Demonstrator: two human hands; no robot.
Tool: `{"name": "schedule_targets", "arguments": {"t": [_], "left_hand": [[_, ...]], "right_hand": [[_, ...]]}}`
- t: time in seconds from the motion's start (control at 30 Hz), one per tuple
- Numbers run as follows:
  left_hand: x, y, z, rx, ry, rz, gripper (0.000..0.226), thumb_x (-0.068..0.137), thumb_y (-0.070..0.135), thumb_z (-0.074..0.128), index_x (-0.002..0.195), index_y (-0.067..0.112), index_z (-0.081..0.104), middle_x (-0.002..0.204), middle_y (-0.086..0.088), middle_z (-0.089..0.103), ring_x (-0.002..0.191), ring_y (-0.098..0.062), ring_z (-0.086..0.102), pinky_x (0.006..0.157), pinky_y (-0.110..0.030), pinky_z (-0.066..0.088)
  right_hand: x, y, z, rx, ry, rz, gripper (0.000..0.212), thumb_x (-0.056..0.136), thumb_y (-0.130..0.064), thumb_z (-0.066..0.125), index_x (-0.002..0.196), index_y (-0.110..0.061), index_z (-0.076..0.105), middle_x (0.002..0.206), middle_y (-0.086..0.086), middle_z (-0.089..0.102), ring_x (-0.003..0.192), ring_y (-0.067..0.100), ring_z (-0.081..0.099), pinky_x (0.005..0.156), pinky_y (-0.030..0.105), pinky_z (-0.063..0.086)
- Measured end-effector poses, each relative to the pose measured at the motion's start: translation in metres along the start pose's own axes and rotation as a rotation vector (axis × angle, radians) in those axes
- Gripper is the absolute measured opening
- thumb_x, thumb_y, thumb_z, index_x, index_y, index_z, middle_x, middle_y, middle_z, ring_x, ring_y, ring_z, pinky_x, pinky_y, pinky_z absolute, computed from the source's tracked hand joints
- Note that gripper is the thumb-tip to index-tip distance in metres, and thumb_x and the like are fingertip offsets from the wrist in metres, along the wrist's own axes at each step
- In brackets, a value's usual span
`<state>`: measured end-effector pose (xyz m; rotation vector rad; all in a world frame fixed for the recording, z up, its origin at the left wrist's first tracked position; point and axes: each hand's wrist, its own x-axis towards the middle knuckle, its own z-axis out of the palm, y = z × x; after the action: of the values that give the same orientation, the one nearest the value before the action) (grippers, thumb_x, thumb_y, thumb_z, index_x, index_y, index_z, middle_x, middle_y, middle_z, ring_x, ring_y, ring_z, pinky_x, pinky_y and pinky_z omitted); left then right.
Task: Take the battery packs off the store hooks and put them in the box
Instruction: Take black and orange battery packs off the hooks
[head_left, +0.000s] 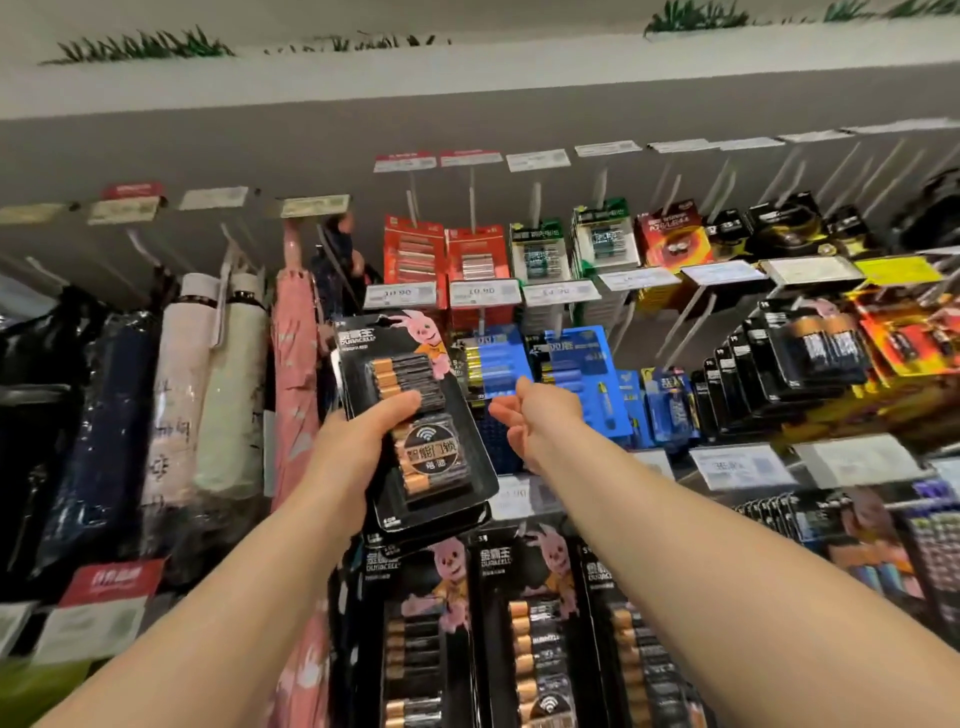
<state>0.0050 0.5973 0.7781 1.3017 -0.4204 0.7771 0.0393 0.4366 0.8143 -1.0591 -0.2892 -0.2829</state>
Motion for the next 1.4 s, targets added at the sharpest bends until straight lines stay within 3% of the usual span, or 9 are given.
{"name": "schedule_targets", "arguments": {"t": [0.2,0.33,0.47,0.63,0.73,0.83,1.03,1.23,1.4], "left_hand": [[0.003,-0.006,-0.009,-0.053,-0.019,-0.002,0.054,0.076,0.029,0.080,0.123,0.009,0.062,0.101,-0.009,0.076,0.083,-0.025,0.075,0.062,-0.031,0.058],[0.000,-0.009,0.000,-0.081,-0.034,0.010,0.054,0.073,0.033,0.081,0.120,0.014,0.063,0.106,-0.010,0.075,0.091,-0.029,0.074,0.079,-0.043,0.059],[-0.016,-0.010,0.021,-0.080,-0.050,0.035,0.090,0.046,0.052,0.088,0.125,0.018,0.062,0.113,-0.010,0.073,0.099,-0.031,0.072,0.089,-0.051,0.056],[-0.050,-0.029,0.035,-0.133,-0.108,-0.005,0.059,0.070,0.040,0.083,0.121,0.017,0.065,0.107,-0.009,0.075,0.094,-0.029,0.074,0.079,-0.043,0.060],[-0.077,-0.042,0.030,-0.200,-0.115,-0.003,0.072,0.066,0.045,0.083,0.127,0.014,0.062,0.109,-0.009,0.075,0.094,-0.026,0.074,0.068,-0.036,0.060],[-0.109,-0.055,0.020,-0.150,-0.065,-0.020,0.086,0.054,0.056,0.085,0.130,0.022,0.061,0.115,-0.005,0.073,0.103,-0.026,0.071,0.085,-0.044,0.057],[-0.169,-0.097,0.001,-0.086,0.055,-0.100,0.014,0.088,0.033,0.066,0.099,0.024,0.069,0.086,0.009,0.077,0.083,-0.009,0.074,0.068,-0.024,0.056],[-0.197,-0.144,-0.001,-0.009,0.065,-0.288,0.094,0.047,0.074,0.083,0.127,0.028,0.062,0.121,0.001,0.071,0.109,-0.024,0.068,0.099,-0.049,0.051],[-0.200,-0.152,-0.004,-0.049,0.087,-0.344,0.061,0.066,0.057,0.081,0.115,0.024,0.068,0.107,-0.004,0.076,0.099,-0.030,0.071,0.095,-0.052,0.053]], "right_hand": [[-0.006,0.007,-0.011,-0.138,0.055,-0.216,0.023,0.097,-0.024,0.057,0.079,-0.010,0.052,0.059,0.002,0.047,0.039,0.012,0.040,0.031,0.017,0.024],[-0.030,0.008,-0.026,-0.394,-0.147,-0.499,0.026,0.091,-0.035,0.063,0.081,-0.013,0.053,0.066,-0.002,0.046,0.053,0.014,0.041,0.042,0.024,0.036],[-0.050,0.017,-0.038,-0.589,-0.392,-0.486,0.033,0.082,-0.042,0.072,0.104,-0.021,0.063,0.105,-0.004,0.068,0.096,0.013,0.065,0.084,0.034,0.053],[-0.072,0.030,-0.065,-0.635,-0.245,-0.599,0.023,0.082,-0.039,0.072,0.094,-0.023,0.060,0.096,-0.005,0.067,0.088,0.013,0.066,0.077,0.032,0.053],[-0.096,0.044,-0.075,-0.683,-0.195,-0.662,0.019,0.088,-0.041,0.064,0.090,-0.025,0.056,0.092,-0.007,0.065,0.085,0.009,0.063,0.075,0.030,0.052],[-0.115,0.063,-0.087,-0.684,-0.198,-0.633,0.016,0.092,-0.040,0.059,0.090,-0.026,0.052,0.093,-0.007,0.062,0.083,0.005,0.060,0.069,0.020,0.048],[-0.143,0.123,-0.119,-0.526,-0.173,-0.444,0.015,0.093,-0.037,0.058,0.100,-0.026,0.052,0.096,-0.011,0.061,0.087,0.004,0.059,0.068,0.017,0.045],[-0.153,0.164,-0.158,-0.548,-0.094,-0.317,0.039,0.092,-0.037,0.059,0.123,-0.013,0.051,0.110,-0.005,0.060,0.102,0.013,0.058,0.087,0.032,0.048],[-0.137,0.162,-0.188,-0.665,-0.077,-0.333,0.019,0.095,-0.032,0.056,0.087,-0.018,0.046,0.077,-0.015,0.044,0.068,-0.003,0.042,0.059,0.015,0.033]]}}
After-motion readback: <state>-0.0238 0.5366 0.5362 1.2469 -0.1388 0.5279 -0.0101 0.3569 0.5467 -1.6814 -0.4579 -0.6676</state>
